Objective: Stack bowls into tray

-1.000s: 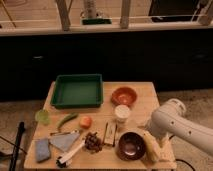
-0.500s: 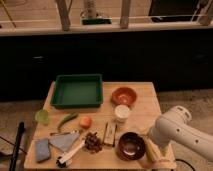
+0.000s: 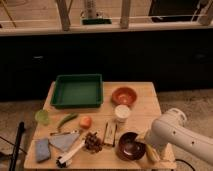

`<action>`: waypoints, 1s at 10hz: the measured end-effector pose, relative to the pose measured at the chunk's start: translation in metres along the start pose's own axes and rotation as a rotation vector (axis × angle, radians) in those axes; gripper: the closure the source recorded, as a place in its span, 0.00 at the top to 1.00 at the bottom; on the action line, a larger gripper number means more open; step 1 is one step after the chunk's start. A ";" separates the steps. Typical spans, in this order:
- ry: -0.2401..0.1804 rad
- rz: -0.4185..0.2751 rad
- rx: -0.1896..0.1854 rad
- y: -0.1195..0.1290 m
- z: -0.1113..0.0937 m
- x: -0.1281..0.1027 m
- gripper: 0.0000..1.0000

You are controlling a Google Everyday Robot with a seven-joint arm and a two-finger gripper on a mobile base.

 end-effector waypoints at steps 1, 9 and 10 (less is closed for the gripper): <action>-0.006 -0.004 -0.012 -0.003 0.004 -0.002 0.77; -0.048 0.039 -0.081 -0.011 0.020 0.003 0.01; -0.049 0.048 -0.078 -0.011 0.020 0.005 0.00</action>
